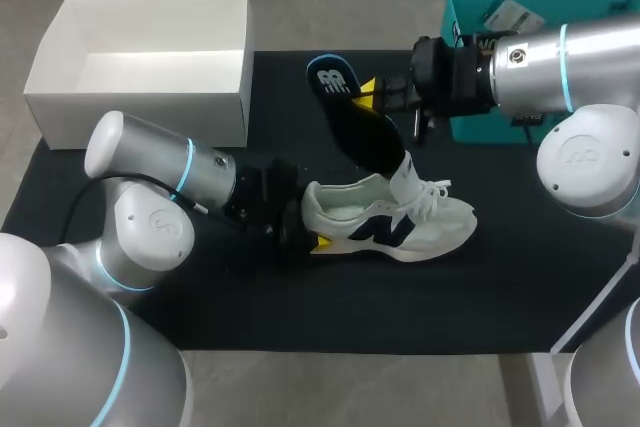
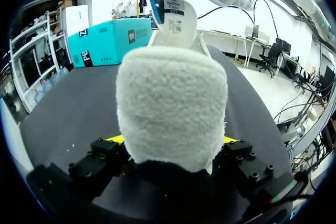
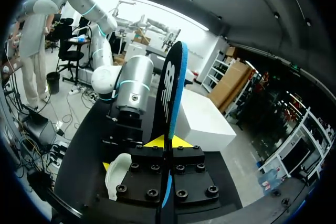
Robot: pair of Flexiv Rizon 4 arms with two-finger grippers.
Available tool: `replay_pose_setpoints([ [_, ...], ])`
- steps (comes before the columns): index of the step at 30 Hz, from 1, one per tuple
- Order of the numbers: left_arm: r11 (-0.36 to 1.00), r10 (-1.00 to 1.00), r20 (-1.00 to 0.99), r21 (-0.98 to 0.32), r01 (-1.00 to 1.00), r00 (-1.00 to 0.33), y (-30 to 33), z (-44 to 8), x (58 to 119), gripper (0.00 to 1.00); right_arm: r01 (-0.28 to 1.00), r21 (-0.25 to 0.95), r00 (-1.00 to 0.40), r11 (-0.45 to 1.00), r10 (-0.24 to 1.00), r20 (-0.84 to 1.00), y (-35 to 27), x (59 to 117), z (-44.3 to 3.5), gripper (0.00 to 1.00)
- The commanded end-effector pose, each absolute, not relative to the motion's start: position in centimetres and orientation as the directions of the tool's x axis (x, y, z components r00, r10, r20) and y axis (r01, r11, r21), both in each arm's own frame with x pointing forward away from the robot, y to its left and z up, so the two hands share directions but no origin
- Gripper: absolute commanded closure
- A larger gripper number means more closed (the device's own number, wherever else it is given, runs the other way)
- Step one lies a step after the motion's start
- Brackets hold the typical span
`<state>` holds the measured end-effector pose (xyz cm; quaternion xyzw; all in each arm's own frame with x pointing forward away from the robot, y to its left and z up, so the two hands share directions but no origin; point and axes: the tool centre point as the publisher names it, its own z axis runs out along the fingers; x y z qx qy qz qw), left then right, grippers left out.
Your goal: Take the shoe out of the shoebox, open the shoe tongue, remove and reinsert the insole, then place the shoe into the shoebox
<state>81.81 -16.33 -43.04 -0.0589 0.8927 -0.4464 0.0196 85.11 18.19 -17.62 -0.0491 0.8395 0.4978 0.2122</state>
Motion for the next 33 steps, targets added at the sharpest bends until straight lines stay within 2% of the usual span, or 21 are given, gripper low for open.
replay_pose_setpoints([
  [1, 0.595, -0.121, 0.018, -0.799, -0.087, -0.992, -16.3, -43.0, 81.8, 1.00, -0.295, 0.815, -0.904, 0.498, 0.130, -0.407, 18.3, 85.1, -17.7, 1.00],
  [8, 0.595, -0.121, 0.018, -0.799, -0.087, -0.992, -16.3, -43.0, 81.8, 1.00, -0.268, 0.833, -0.911, 0.484, 0.154, -0.383, 18.1, 84.9, -17.3, 1.00],
  [20, 0.595, -0.121, 0.018, -0.799, -0.087, -0.992, -16.3, -43.0, 81.8, 1.00, -0.128, 0.931, -0.932, 0.341, 0.278, -0.230, 17.4, 82.4, -11.8, 1.00],
  [25, 0.595, -0.121, 0.018, -0.799, -0.087, -0.992, -16.3, -43.0, 81.8, 1.00, -0.097, 0.938, -0.975, 0.333, 0.159, -0.157, 18.3, 80.6, -10.2, 1.00],
  [33, 0.595, -0.121, 0.018, -0.799, -0.087, -0.992, -16.3, -43.0, 81.8, 1.00, -0.060, 0.946, -0.992, 0.319, 0.087, -0.092, 18.6, 78.4, -7.5, 1.00],
])
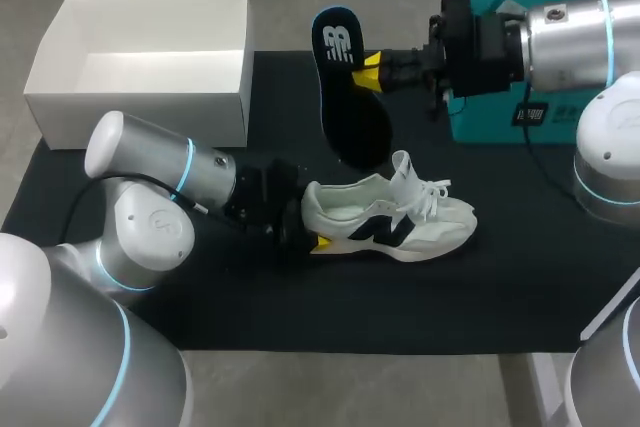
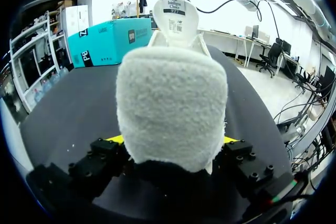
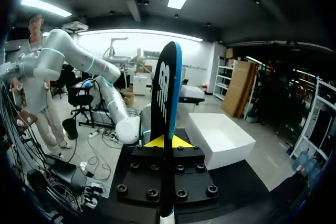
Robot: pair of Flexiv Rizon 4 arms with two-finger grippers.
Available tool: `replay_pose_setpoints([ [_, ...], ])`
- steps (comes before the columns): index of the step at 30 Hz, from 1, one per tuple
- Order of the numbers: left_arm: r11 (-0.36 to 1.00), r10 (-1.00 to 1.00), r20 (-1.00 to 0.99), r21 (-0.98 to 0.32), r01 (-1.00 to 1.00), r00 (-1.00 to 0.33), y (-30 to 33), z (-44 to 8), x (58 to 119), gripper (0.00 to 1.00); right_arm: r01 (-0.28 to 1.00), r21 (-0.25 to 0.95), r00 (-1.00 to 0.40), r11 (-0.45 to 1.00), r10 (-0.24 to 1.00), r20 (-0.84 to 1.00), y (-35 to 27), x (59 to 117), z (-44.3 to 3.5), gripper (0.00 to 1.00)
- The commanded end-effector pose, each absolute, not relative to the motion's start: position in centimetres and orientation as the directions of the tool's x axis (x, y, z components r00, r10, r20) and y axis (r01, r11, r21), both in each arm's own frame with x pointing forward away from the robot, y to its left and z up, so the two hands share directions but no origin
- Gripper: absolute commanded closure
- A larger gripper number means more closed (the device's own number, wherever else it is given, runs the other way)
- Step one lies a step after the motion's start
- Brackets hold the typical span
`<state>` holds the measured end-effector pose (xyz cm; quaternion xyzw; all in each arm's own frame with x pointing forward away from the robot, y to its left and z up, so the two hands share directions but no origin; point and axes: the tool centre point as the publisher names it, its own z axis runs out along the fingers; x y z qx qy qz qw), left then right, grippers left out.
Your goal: Take the shoe out of the shoebox, open the shoe tongue, remove and reinsert the insole, then place the shoe into the shoebox
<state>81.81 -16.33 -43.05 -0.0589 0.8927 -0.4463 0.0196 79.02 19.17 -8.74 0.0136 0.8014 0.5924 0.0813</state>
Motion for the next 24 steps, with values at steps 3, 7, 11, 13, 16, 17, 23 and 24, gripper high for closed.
replay_pose_setpoints([
  [3, 0.595, -0.121, 0.018, -0.799, -0.087, -0.992, -16.3, -43.0, 81.8, 1.00, -0.036, 0.944, -0.997, 0.328, 0.056, -0.057, 19.0, 77.1, -7.3, 1.00],
  [7, 0.595, -0.121, 0.018, -0.799, -0.087, -0.992, -16.3, -43.0, 81.8, 1.00, -0.029, 0.919, -0.998, 0.392, 0.045, -0.051, 19.0, 76.5, -7.2, 1.00],
  [11, 0.595, -0.121, 0.018, -0.799, -0.087, -0.992, -16.3, -43.0, 81.8, 1.00, -0.029, 0.919, -0.998, 0.392, 0.045, -0.051, 19.0, 76.5, -7.2, 1.00],
  [13, 0.595, -0.121, 0.018, -0.799, -0.087, -0.992, -16.3, -43.0, 81.8, 1.00, -0.029, 0.919, -0.998, 0.392, 0.045, -0.051, 19.0, 76.5, -7.2, 1.00],
  [16, 0.595, -0.121, 0.018, -0.799, -0.087, -0.992, -16.3, -43.0, 81.8, 1.00, -0.029, 0.919, -0.998, 0.392, 0.045, -0.051, 19.0, 76.5, -7.2, 1.00],
  [17, 0.595, -0.121, 0.018, -0.799, -0.087, -0.992, -16.3, -43.0, 81.8, 1.00, -0.029, 0.919, -0.998, 0.392, 0.045, -0.051, 19.0, 76.5, -7.2, 1.00],
  [23, 0.595, -0.121, 0.018, -0.799, -0.087, -0.992, -16.3, -43.0, 81.8, 1.00, 0.049, 0.935, -0.989, 0.351, 0.151, -0.005, 18.2, 76.0, -6.5, 1.00],
  [24, 0.595, -0.121, 0.018, -0.799, -0.087, -0.992, -16.3, -43.0, 81.8, 1.00, 0.138, 0.926, -0.975, 0.352, 0.210, 0.066, 17.8, 75.7, -6.4, 1.00],
])
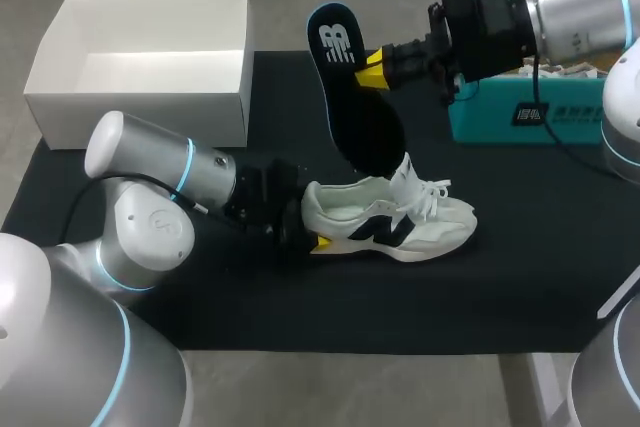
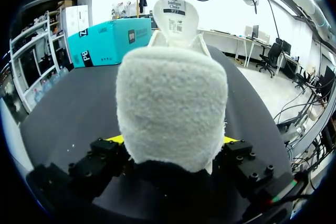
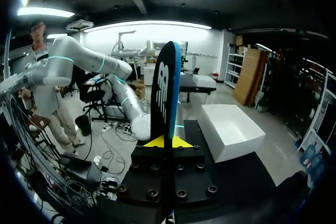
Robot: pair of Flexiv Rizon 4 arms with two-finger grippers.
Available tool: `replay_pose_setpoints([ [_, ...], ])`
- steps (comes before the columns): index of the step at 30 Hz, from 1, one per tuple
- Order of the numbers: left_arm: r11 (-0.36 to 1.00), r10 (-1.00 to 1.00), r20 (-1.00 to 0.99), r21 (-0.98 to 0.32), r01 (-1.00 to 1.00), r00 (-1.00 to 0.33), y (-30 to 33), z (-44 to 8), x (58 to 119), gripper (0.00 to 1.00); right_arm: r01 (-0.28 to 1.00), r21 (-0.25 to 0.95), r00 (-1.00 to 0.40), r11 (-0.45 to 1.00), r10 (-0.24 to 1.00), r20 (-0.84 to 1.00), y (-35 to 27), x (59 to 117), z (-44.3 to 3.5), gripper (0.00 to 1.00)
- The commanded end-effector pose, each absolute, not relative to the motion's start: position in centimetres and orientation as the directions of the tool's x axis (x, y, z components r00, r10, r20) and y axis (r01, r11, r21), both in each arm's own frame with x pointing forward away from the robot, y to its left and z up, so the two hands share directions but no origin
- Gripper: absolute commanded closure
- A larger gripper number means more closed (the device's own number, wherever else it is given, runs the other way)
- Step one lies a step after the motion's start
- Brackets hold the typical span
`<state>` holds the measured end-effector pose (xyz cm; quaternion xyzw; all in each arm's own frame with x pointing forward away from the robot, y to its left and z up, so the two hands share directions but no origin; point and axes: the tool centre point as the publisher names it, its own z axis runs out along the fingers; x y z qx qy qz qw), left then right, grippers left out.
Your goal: Take the shoe out of the shoebox, open the shoe tongue, remove and reinsert the insole, then place the shoe into the shoebox
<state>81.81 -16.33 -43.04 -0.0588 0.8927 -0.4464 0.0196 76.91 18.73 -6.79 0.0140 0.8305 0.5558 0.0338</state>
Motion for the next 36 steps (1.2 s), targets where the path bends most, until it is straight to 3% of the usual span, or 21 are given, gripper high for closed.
replay_pose_setpoints([
  [1, 0.595, -0.121, 0.018, -0.799, -0.087, -0.992, -16.3, -43.0, 81.8, 1.00, 0.161, 0.924, -0.968, 0.348, 0.240, 0.078, 17.5, 75.2, -6.1, 1.00],
  [4, 0.595, -0.121, 0.018, -0.799, -0.087, -0.992, -16.3, -43.0, 81.8, 1.00, 0.244, 0.915, -0.941, 0.323, 0.306, 0.143, 16.7, 73.9, -5.4, 1.00],
  [11, 0.595, -0.121, 0.018, -0.799, -0.087, -0.992, -16.3, -43.0, 81.8, 1.00, 0.288, 0.923, -0.920, 0.255, 0.340, 0.193, 16.3, 71.0, -4.0, 1.00],
  [23, 0.595, -0.121, 0.018, -0.799, -0.087, -0.992, -16.3, -43.0, 81.8, 1.00, 0.400, 0.875, -0.894, 0.271, 0.324, 0.309, 16.6, 67.5, -4.1, 1.00],
  [36, 0.595, -0.121, 0.018, -0.799, -0.087, -0.992, -16.3, -43.0, 81.8, 1.00, 0.571, 0.814, -0.798, 0.111, 0.306, 0.519, 16.3, 63.6, -6.4, 1.00],
])
